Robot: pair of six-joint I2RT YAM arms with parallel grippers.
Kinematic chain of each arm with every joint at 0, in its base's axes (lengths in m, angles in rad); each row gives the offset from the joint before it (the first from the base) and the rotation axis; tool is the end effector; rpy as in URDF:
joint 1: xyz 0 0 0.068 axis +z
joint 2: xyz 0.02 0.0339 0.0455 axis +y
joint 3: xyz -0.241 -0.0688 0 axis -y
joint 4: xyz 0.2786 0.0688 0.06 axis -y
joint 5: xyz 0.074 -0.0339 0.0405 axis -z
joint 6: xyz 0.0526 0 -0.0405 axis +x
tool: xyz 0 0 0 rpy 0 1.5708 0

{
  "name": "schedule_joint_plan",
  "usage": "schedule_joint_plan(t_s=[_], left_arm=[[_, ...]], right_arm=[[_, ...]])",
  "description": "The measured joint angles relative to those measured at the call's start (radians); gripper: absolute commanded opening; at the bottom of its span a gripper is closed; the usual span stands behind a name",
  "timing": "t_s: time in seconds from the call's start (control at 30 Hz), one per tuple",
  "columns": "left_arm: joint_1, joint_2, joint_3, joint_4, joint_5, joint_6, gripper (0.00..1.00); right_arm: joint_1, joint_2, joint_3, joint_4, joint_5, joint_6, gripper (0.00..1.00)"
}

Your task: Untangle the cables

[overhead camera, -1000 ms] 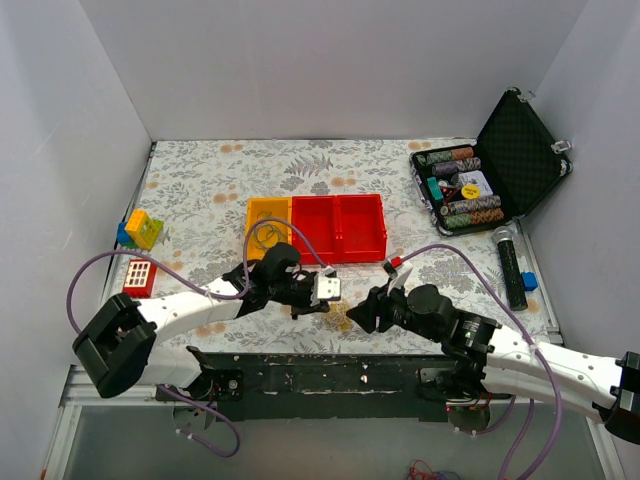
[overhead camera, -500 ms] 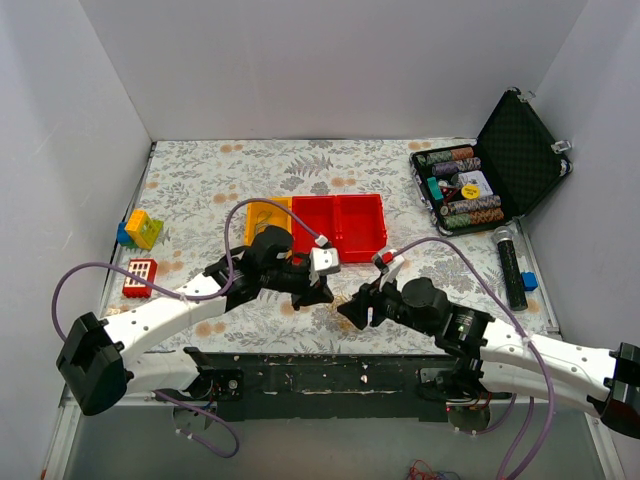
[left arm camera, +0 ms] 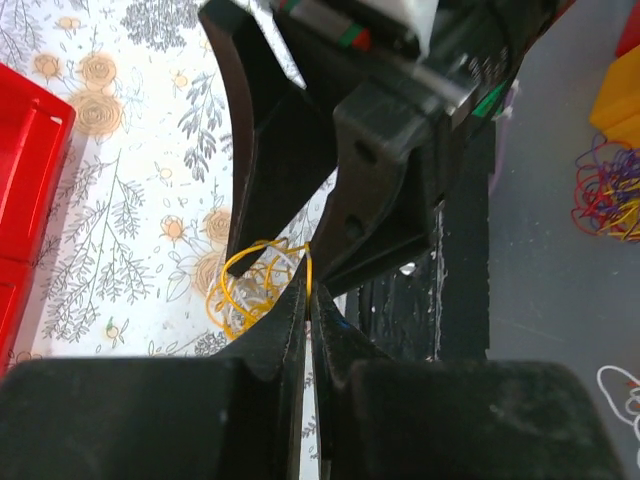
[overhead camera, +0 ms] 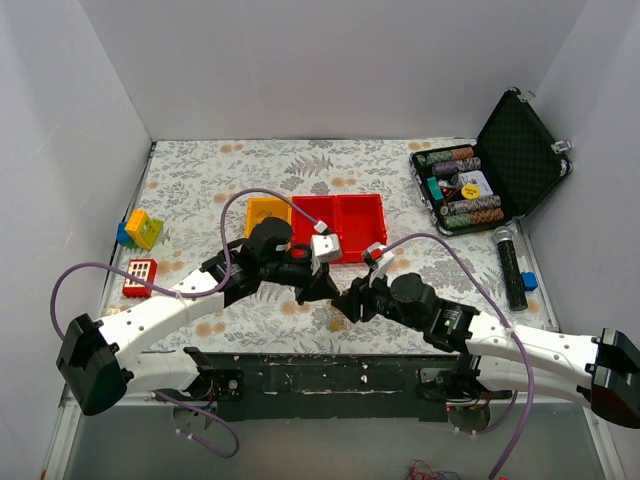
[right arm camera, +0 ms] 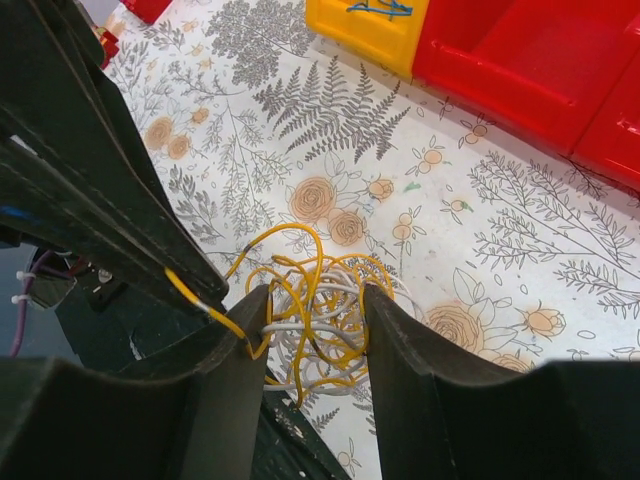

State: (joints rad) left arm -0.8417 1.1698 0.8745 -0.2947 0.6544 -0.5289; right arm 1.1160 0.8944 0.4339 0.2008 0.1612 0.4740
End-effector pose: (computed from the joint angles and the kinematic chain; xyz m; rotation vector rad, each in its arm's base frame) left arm 0.1800 -0.2496 0.2473 0.7963 2.2827 -1.4289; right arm 0.1249 0.2362 0.1990 -0.4966 1.8744 0.9530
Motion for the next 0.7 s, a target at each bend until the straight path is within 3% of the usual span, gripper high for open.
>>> schedule_joint_plan(t_s=[0.23, 0.7], left_arm=[[0.021, 0.003, 0.131, 0.003, 0.018, -0.106, 0.00], [0.139, 0.028, 0.448, 0.042, 0.017, -0.268, 0.00]], right_arm=[[0.000, 0.027, -0.051, 0.075, 0.000, 0.029, 0.36], [0.000, 0.026, -0.254, 0.132, -0.007, 0.137, 0.35]])
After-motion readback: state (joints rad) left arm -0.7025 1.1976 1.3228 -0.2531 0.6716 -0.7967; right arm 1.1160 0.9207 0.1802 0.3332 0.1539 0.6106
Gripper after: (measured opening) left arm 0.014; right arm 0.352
